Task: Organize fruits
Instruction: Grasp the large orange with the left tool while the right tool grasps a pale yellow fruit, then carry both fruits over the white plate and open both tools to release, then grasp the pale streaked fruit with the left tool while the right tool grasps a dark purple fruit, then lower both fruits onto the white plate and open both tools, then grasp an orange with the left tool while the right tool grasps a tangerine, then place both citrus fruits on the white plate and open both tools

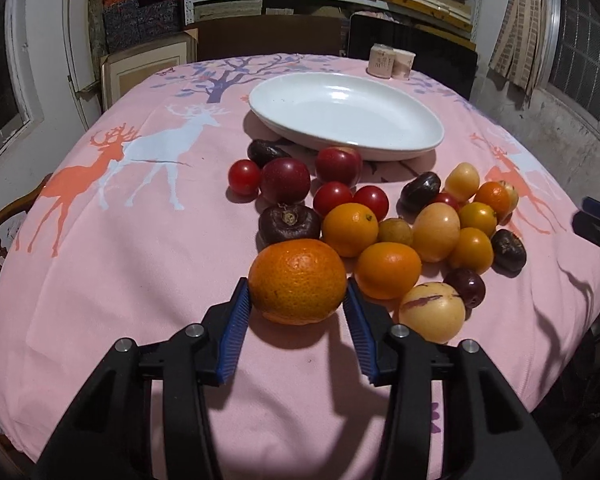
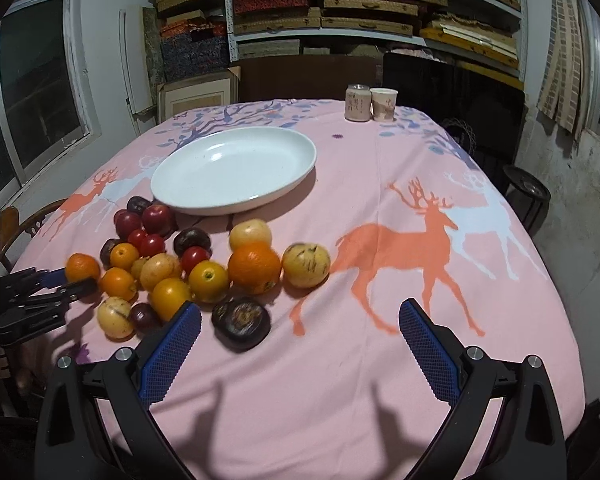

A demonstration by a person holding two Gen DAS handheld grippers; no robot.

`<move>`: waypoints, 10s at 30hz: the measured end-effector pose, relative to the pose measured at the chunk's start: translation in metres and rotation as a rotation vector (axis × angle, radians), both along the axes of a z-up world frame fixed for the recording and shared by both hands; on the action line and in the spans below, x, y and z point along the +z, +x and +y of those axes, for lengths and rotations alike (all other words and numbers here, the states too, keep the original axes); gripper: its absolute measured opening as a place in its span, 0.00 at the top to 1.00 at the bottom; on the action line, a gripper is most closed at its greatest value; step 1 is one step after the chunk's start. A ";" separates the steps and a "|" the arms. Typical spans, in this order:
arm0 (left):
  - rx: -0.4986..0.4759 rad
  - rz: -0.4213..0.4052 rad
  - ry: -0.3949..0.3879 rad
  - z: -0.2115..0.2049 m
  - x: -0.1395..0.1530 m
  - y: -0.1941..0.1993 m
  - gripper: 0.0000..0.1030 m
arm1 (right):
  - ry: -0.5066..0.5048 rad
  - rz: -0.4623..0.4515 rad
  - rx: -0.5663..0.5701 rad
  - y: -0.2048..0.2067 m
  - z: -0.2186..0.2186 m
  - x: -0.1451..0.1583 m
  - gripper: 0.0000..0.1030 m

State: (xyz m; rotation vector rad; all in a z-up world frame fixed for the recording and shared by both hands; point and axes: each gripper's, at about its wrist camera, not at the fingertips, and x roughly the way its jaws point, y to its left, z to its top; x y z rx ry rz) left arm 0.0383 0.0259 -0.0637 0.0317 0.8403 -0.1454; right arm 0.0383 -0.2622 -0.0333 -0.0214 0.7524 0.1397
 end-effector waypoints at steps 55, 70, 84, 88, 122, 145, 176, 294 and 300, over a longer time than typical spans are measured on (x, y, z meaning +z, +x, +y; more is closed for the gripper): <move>0.013 0.017 0.018 0.003 -0.001 0.007 0.55 | -0.103 0.146 0.026 0.113 0.009 -0.047 0.59; 0.018 -0.015 -0.033 0.017 0.017 0.027 0.55 | 0.020 0.034 0.068 0.103 0.003 0.004 0.59; -0.053 0.093 -0.076 -0.033 0.045 0.223 0.55 | 0.007 0.086 0.163 0.255 0.100 0.010 0.59; -0.014 0.166 -0.063 -0.034 0.023 0.263 0.55 | -0.013 0.071 0.161 0.276 0.112 0.007 0.56; -0.303 0.068 0.057 -0.073 -0.015 -0.023 0.62 | -0.049 0.047 0.215 0.009 0.021 -0.028 0.23; -0.255 -0.003 -0.030 -0.054 0.002 -0.018 0.61 | -0.071 0.132 0.300 0.029 0.060 -0.054 0.54; -0.183 0.001 -0.091 -0.056 0.041 0.139 0.61 | -0.029 0.028 0.213 0.168 0.054 0.017 0.54; -0.041 0.022 -0.220 -0.020 0.045 0.237 0.31 | 0.156 0.016 0.246 0.170 0.080 0.002 0.28; -0.088 -0.029 -0.219 -0.008 0.065 0.170 0.28 | 0.166 -0.031 0.218 0.128 0.052 0.014 0.28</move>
